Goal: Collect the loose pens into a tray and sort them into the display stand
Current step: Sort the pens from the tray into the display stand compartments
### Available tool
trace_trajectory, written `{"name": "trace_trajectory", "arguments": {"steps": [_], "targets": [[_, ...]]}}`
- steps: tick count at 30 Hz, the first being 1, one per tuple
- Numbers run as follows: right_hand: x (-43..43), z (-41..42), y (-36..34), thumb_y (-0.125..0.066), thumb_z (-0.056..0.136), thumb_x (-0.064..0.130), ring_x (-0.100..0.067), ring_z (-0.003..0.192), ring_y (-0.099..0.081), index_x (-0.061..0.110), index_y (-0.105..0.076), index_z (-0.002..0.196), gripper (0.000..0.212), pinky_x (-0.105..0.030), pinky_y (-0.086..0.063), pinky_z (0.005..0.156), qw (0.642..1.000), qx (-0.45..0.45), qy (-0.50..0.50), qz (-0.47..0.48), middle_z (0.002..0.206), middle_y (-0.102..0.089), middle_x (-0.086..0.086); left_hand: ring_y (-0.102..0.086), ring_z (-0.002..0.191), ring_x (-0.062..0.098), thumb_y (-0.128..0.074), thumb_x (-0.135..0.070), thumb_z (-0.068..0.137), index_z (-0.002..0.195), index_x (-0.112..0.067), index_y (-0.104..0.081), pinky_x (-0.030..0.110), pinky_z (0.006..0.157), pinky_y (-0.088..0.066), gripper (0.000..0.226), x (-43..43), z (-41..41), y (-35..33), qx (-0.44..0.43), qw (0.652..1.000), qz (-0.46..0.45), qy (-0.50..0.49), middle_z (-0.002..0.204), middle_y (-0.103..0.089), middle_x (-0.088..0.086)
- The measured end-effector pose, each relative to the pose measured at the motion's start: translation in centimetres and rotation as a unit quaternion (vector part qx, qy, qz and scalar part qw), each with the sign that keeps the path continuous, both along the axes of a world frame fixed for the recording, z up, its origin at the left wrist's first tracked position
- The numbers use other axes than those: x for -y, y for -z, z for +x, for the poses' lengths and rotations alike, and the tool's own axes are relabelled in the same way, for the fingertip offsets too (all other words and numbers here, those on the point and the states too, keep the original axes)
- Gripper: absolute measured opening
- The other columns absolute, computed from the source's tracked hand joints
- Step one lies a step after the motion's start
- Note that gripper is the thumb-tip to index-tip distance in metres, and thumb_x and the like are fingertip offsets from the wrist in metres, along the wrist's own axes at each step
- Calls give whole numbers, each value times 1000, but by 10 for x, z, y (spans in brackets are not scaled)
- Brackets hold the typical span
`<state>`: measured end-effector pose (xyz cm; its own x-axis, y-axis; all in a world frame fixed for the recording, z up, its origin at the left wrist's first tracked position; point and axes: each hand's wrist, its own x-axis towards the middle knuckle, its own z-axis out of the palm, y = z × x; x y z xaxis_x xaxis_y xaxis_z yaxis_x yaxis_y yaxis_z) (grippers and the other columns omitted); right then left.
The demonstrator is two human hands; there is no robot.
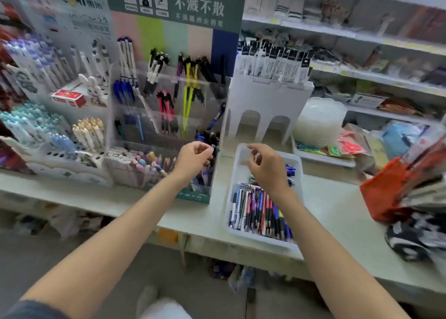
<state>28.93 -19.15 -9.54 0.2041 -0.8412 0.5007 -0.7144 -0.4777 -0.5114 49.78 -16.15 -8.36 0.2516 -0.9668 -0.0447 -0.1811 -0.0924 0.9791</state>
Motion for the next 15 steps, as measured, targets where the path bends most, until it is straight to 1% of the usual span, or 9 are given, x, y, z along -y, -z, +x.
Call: {"name": "trace_trajectory", "arguments": {"steps": [2,4,6,7,8,9,11,13,15], "targets": [[-7,-45,12,-61,90,7,-20,78,-64,10,-70,112,24,-35,-54,72,1000,-5,10,28,99,-72,-5,-58,55,5,-59,-9,98,91,-7,-62,17,52,-46,7,-4,-46,11,-8,1000,15,16,72,-63,3],[-12,-86,29,-59,91,7,-21,86,-64,10,-69,113,24,-29,-49,74,997,-25,25,69,104,-71,-6,-61,68,13,-60,-10,97,91,-12,-63,23,62,-52,7,-8,-86,27,-14,999,38,36,78,-65,2],[-15,-118,51,-59,92,10,-22,94,-63,10,-68,117,27,-26,-45,77,990,-45,47,121,109,-69,-6,-64,86,19,-62,-15,96,94,-15,-66,33,82,-55,3,-10,-118,51,18,996,68,48,93,-70,4],[-17,-129,63,-59,92,11,-23,100,-62,10,-66,120,28,-28,-46,82,987,-52,54,145,113,-68,-7,-64,99,21,-63,-20,95,105,-13,-67,36,93,-52,12,-12,-132,64,57,993,90,56,108,-70,6],[-19,-138,74,-59,93,13,-24,107,-60,11,-65,122,30,-32,-47,90,983,-60,56,163,118,-66,-7,-60,114,22,-63,-25,96,120,-11,-64,36,102,-46,28,-13,-145,79,98,986,118,67,125,-65,8],[-21,-145,86,-58,95,16,-25,113,-58,11,-63,126,32,-35,-44,97,980,-70,56,176,123,-64,-7,-51,128,25,-62,-32,96,135,-10,-55,37,110,-39,44,-16,-156,92,135,977,146,76,139,-55,10],[-29,-152,105,-56,98,21,-24,124,-50,13,-58,133,36,-36,-36,106,976,-82,49,194,132,-58,-7,-25,147,31,-59,-47,96,154,-12,-29,45,119,-25,74,-22,-173,115,207,954,203,80,160,-27,14],[-38,-155,122,-53,100,24,-22,131,-43,13,-52,138,39,-33,-31,110,972,-83,36,217,140,-52,-6,-5,153,33,-57,-59,92,159,-13,-5,49,122,-18,96,-27,-182,131,240,935,251,76,166,-1,15],[-45,-155,135,-50,102,24,-21,135,-39,13,-50,141,41,-32,-27,113,972,-77,34,220,144,-48,-6,1,153,35,-55,-65,90,158,-11,7,49,122,-17,108,-28,-185,138,247,926,277,73,165,8,17]]}}
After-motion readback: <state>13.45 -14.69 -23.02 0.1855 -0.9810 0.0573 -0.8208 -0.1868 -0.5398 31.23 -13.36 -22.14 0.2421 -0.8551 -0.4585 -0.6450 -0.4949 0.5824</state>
